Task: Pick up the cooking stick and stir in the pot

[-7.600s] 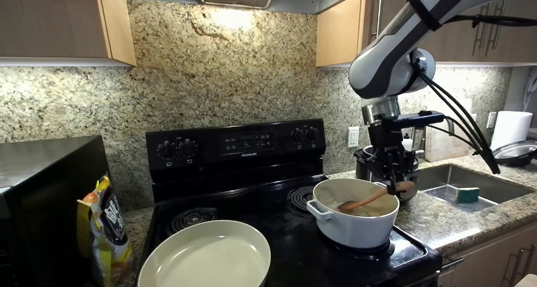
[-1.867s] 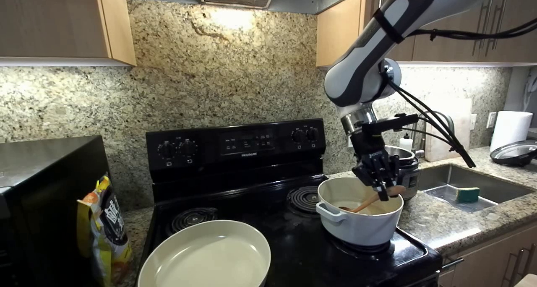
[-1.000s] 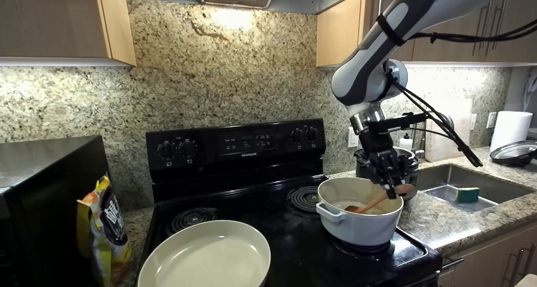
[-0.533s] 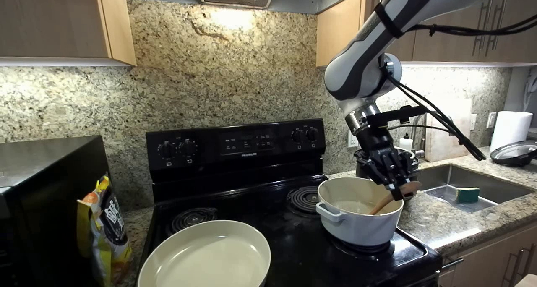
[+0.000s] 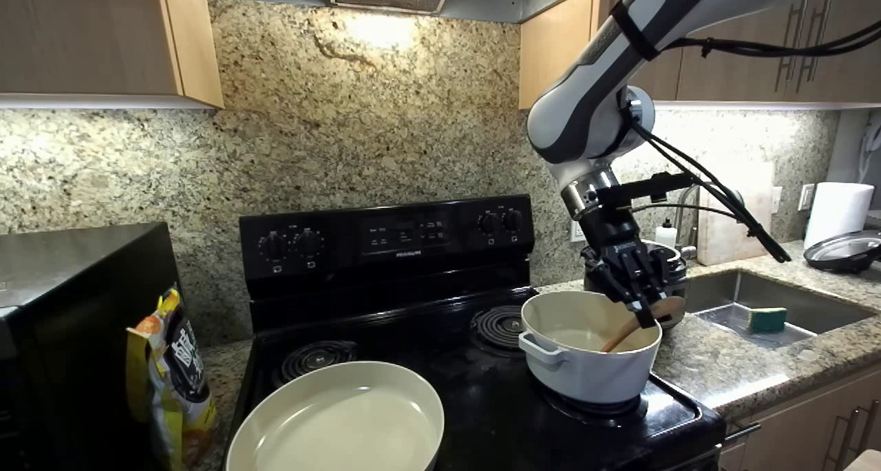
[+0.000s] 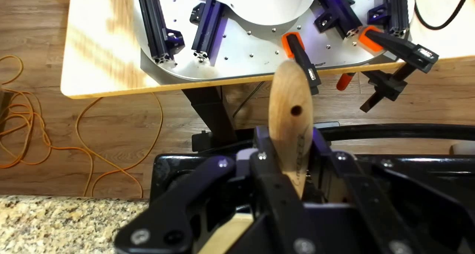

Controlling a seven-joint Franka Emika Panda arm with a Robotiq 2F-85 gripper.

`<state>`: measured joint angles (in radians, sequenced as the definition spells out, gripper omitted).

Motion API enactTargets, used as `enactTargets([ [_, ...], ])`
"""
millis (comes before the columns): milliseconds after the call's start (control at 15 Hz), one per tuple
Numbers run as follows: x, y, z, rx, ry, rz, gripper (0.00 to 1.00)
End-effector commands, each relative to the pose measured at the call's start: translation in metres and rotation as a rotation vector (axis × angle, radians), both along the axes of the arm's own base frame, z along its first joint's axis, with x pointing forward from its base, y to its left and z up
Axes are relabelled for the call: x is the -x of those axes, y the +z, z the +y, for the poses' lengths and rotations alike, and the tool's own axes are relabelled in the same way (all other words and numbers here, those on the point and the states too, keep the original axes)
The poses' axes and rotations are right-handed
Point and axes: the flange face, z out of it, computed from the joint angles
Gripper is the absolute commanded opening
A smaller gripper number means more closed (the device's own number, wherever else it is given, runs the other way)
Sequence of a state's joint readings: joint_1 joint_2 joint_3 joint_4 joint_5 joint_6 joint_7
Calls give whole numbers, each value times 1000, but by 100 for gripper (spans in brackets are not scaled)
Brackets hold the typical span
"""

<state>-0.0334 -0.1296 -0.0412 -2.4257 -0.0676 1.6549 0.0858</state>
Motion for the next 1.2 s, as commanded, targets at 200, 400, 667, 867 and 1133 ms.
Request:
enactTargets([
  [200,-1,1,-15,0,-46,-24,8],
  [400,1,1,-25,2,-69,-25,8],
  [667,9,0,-34,-2,-90,-2,8],
  [867,15,-1,-32,-14,-80,7,8],
  [1133,12,-3,-30,-17,-79,-11,8],
])
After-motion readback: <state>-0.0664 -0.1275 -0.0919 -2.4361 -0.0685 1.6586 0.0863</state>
